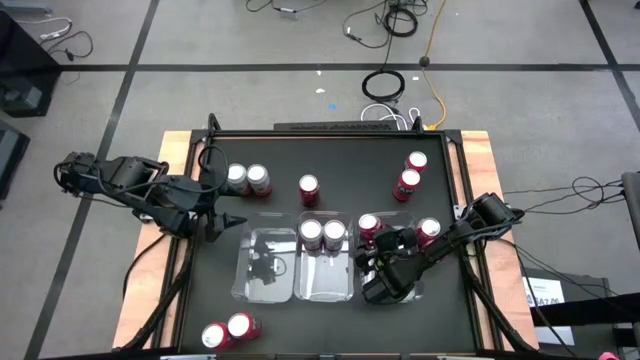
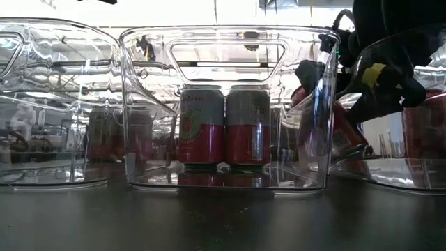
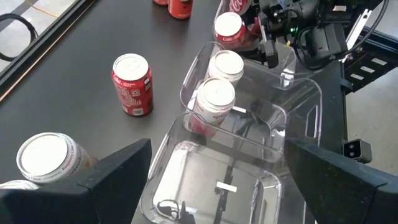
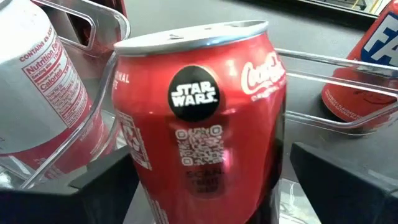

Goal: Sort soda cans
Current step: Put the pink-white soda can into the center transparent bin

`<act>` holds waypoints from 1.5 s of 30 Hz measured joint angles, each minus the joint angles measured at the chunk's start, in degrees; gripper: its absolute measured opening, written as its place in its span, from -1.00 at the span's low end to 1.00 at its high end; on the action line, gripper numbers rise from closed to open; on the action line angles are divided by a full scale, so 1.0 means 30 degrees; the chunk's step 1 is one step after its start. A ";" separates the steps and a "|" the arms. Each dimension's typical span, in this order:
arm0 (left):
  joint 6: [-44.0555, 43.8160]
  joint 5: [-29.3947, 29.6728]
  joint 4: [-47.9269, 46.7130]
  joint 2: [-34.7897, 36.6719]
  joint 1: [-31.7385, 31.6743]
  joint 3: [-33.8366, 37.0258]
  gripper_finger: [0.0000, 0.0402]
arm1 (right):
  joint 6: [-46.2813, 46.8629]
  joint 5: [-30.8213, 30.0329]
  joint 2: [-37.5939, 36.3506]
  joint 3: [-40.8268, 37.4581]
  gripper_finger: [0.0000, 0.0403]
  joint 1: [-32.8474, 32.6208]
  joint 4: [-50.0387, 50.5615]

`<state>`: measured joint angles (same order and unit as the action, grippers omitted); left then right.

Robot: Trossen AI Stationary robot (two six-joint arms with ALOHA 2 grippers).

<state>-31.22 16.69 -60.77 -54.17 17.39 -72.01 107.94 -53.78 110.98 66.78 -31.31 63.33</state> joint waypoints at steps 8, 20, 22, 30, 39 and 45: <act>0.0000 0.0000 0.0041 0.0000 0.0000 0.0000 0.86 | -0.0012 0.0120 -0.0215 -0.0025 0.97 -0.0356 0.0020; 0.0007 0.0002 0.0161 -0.0002 0.0000 0.0000 0.86 | -0.0437 0.0687 -0.1392 -0.0036 0.97 -0.1366 0.0510; 0.0012 0.0000 0.0284 -0.0005 0.0000 0.0000 0.86 | -0.0376 0.1160 -0.1392 -0.0036 0.97 -0.1483 0.0494; 0.0018 0.0007 0.0959 -0.0007 0.0000 0.0000 0.86 | -0.0219 0.1478 -0.1399 -0.0022 0.97 -0.1858 0.0357; 0.0029 0.0007 0.0998 -0.0007 0.0000 0.0000 0.86 | -0.0980 0.1485 -0.3218 -0.0022 0.97 -0.1872 0.0576; 0.0029 0.0007 0.0990 -0.0003 0.0000 0.0000 0.86 | -0.2220 0.2221 -0.6092 -0.0015 0.97 -0.1961 0.0454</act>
<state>-31.14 16.71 -57.80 -54.18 17.39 -72.01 101.28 -47.11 92.70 66.74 -37.19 64.69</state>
